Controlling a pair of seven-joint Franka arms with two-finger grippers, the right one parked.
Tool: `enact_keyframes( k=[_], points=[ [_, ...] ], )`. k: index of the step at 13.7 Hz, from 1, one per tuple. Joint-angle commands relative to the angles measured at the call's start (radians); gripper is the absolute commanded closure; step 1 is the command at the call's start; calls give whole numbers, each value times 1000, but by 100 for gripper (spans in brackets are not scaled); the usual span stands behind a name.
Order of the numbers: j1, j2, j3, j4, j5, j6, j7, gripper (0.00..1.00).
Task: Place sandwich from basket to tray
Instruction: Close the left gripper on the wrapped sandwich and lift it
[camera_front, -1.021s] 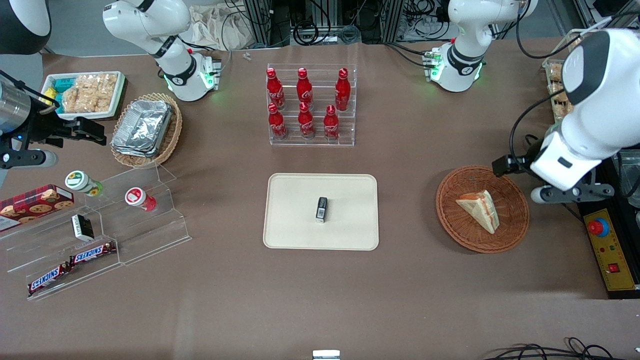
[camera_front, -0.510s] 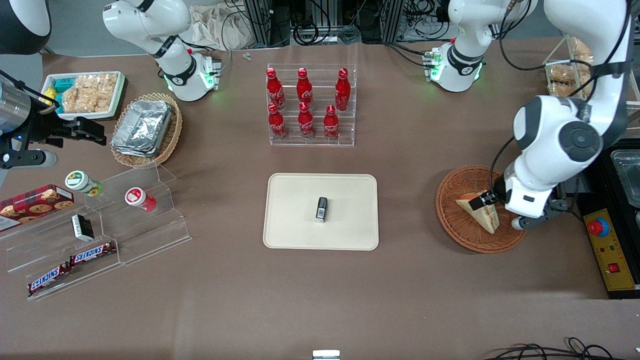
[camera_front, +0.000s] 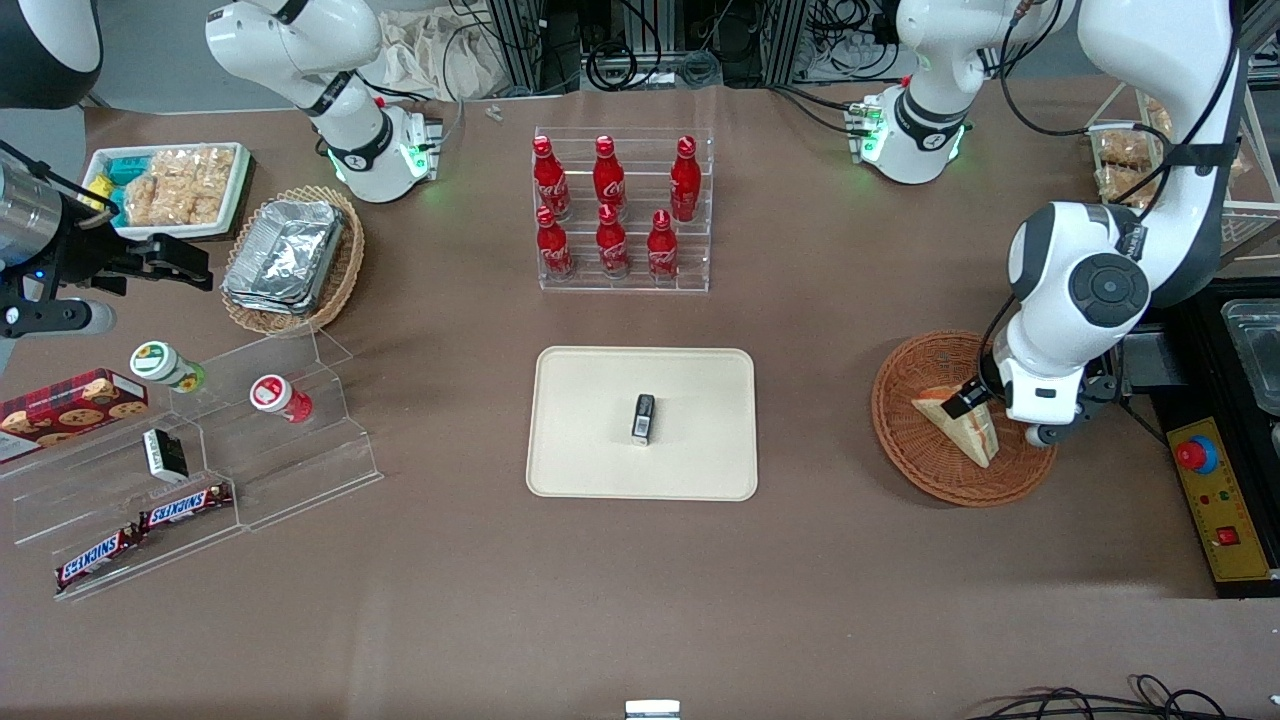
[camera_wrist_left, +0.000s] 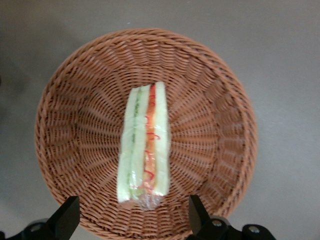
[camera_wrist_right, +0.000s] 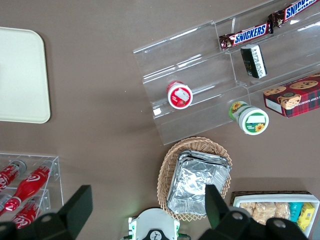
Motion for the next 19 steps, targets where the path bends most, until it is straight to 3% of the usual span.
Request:
enact_keyframes(
  k=[1, 12, 13, 14, 18, 19],
  points=[
    [7, 6, 17, -37, 33, 44, -37, 2],
    [8, 109, 24, -94, 33, 225, -82, 3],
    [21, 114, 24, -92, 33, 225, -86, 12],
    [21, 112, 24, -92, 33, 225, -86, 34],
    [21, 103, 23, -80, 33, 223, -85, 90],
    [21, 94, 23, -78, 33, 216, -65, 100]
  ],
)
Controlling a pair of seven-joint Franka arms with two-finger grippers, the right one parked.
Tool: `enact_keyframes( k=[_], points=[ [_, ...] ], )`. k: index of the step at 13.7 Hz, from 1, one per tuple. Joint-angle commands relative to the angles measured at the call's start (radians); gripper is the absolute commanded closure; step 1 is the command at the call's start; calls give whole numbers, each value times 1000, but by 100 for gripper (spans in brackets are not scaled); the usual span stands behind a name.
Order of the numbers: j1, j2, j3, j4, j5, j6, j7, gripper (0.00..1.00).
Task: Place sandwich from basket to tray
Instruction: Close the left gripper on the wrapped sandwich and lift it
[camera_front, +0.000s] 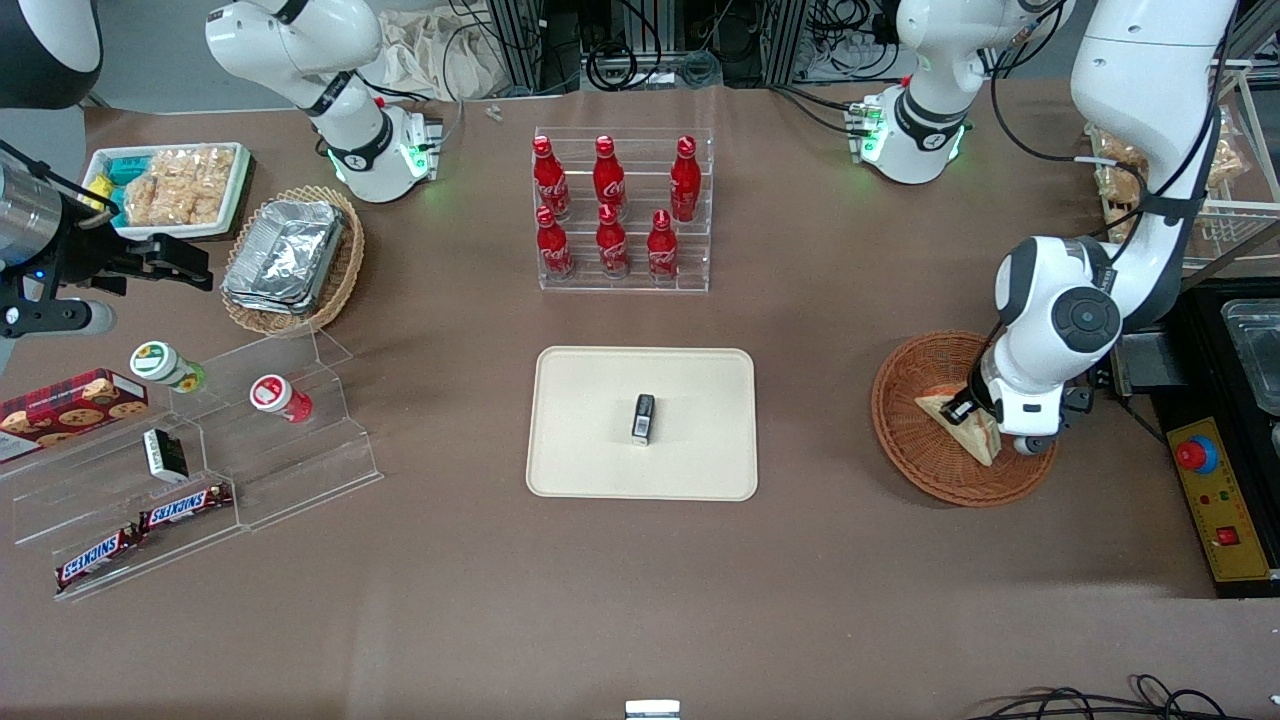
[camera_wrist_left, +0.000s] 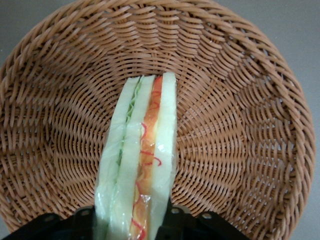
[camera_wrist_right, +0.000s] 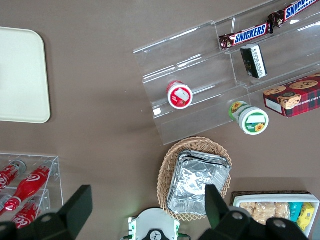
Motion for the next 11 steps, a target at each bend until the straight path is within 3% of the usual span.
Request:
enact_keyframes(
  k=[1, 3, 5, 11],
  points=[
    [8, -40, -10, -16, 32, 15, -1, 100],
    [2, -77, -15, -5, 32, -5, 2, 100],
    [-1, -130, -59, 65, 32, -160, 4, 100],
    [-1, -137, -214, 572, 11, -806, 248, 100]
  ],
)
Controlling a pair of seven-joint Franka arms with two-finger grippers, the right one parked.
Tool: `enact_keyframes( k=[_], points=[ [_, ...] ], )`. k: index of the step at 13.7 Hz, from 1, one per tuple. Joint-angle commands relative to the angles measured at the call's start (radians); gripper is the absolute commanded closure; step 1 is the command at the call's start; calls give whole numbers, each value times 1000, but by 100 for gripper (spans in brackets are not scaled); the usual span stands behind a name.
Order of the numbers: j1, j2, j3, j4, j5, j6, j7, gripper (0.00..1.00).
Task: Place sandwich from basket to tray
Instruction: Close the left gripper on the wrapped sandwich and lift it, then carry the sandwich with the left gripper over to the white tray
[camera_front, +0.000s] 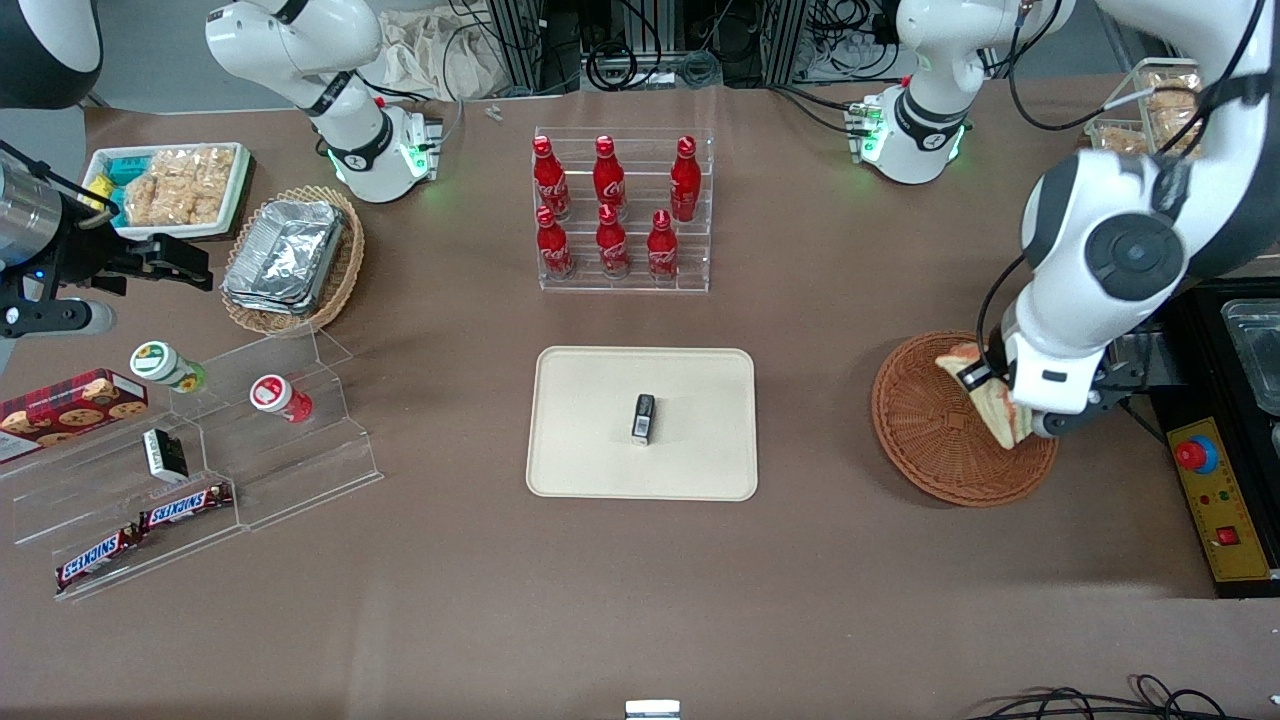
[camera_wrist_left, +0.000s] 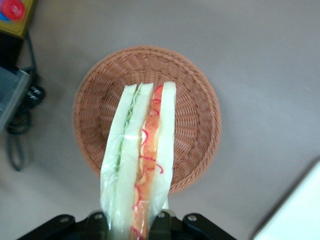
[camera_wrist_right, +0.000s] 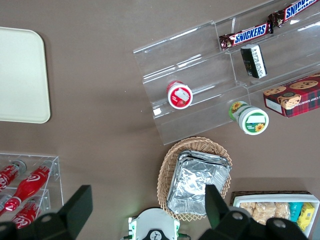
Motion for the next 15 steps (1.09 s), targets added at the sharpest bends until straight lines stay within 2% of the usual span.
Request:
enact_keyframes(
  k=[1, 5, 7, 10, 15],
  points=[
    [4, 53, -94, 223, 0, -178, 121, 100],
    [-29, 193, -307, 347, 1, -189, 129, 100],
    [-103, 294, -306, 388, 15, -172, 129, 100],
    [-186, 441, -304, 393, 98, -42, 115, 100],
    [-240, 639, -300, 393, 199, 188, 51, 100]
  ],
)
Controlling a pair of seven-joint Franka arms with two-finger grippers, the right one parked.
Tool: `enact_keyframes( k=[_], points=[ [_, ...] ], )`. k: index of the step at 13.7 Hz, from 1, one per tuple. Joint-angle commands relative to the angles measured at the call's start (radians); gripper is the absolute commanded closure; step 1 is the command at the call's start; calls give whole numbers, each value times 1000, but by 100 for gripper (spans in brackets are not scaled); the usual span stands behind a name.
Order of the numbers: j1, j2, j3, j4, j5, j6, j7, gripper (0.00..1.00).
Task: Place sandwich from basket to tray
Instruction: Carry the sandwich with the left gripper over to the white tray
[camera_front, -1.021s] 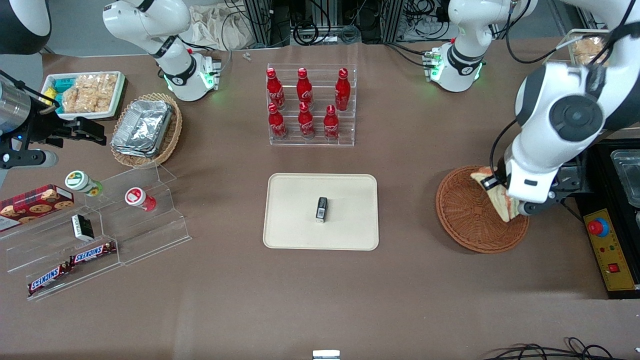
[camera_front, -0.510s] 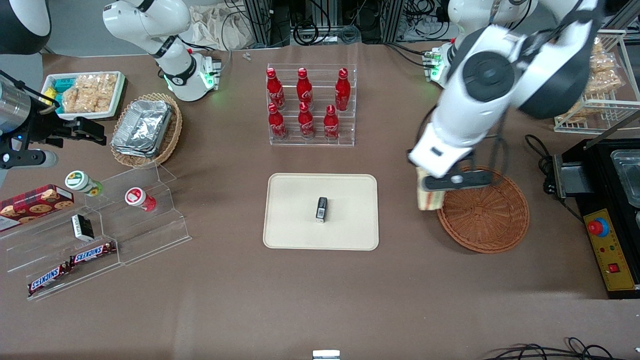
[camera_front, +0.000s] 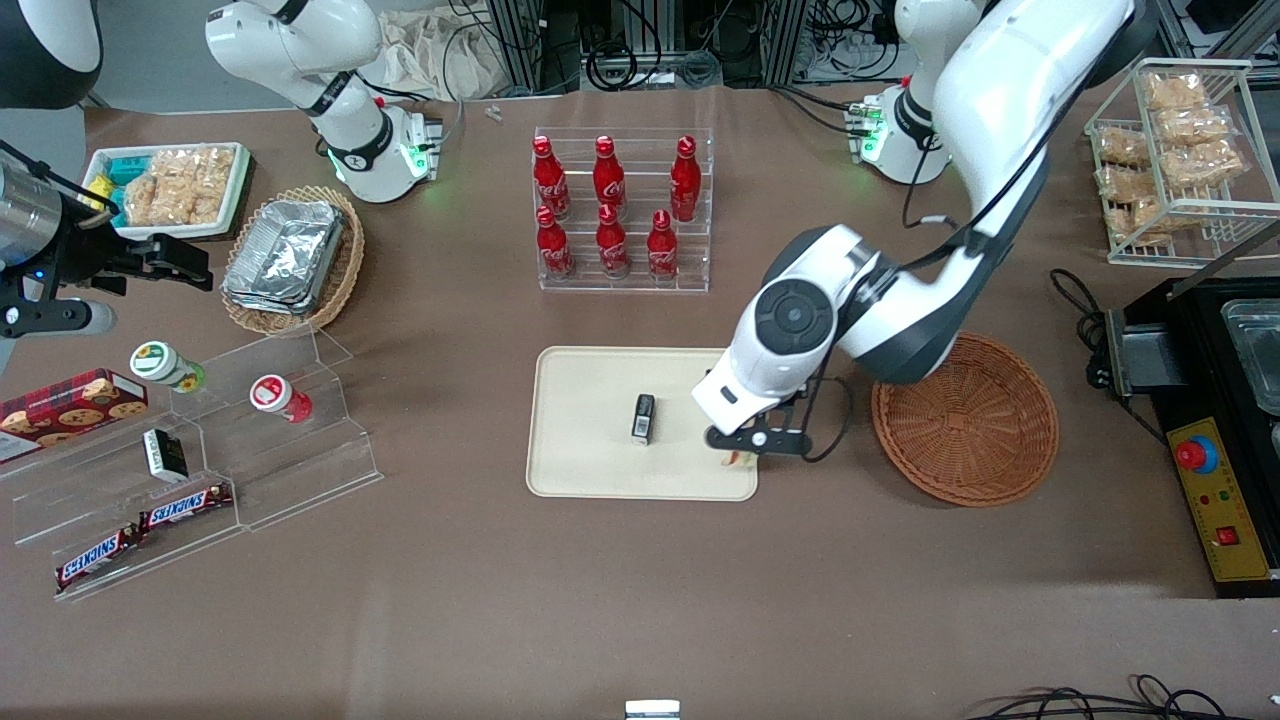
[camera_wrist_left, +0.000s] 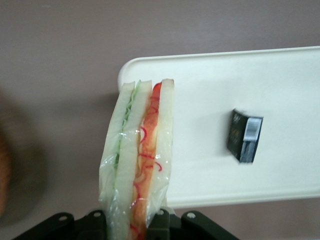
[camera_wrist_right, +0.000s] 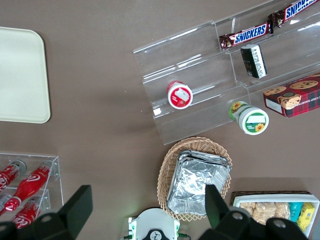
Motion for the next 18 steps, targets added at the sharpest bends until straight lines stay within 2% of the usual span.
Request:
enact_keyframes(
  k=[1, 3, 7, 8, 9, 10, 11, 15, 18],
  points=[
    [-21, 101, 4, 60, 71, 53, -22, 100],
    [-21, 142, 5, 60, 96, 92, -29, 100],
    [-52, 174, 70, 60, 96, 136, -86, 100],
    [-61, 176, 80, 60, 96, 147, -86, 93],
    [-62, 176, 84, 60, 98, 159, -88, 67],
    [-62, 176, 84, 60, 98, 167, -86, 8],
    [-62, 170, 82, 60, 98, 167, -85, 0],
    [-50, 63, 82, 55, 81, 149, -94, 0],
    [8, -77, 82, 45, 81, -18, -82, 0]
  ],
)
